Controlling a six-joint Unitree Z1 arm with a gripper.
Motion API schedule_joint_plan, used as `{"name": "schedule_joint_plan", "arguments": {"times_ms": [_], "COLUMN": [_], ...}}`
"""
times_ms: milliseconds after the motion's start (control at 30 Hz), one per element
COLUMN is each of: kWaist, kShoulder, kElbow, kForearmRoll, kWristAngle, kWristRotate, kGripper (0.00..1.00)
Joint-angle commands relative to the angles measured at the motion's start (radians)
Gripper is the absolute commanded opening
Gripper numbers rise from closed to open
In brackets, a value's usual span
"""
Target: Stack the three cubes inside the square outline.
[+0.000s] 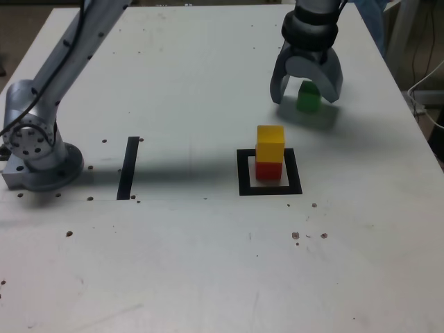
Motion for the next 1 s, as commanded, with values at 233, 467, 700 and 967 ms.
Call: {"name": "schedule_joint_plan", "arguments": {"times_ms": [233,467,700,967], "kWaist": [0.001,0.001,0.001,-0.007], "kShoulder": [0.007,0.003,-0.005,-0.017], "kElbow": [0.010,0.018,0.020,0.022], "kForearmRoll": [-0.060,-0.070,-0.077,-0.078], "kWristAngle": [0.018,0.028,0.052,0.054], "kWristRotate": [-0.015,-0.047,-0.076,-0.077], "kGripper": [0.78,0.56,0.30,0.16]}}
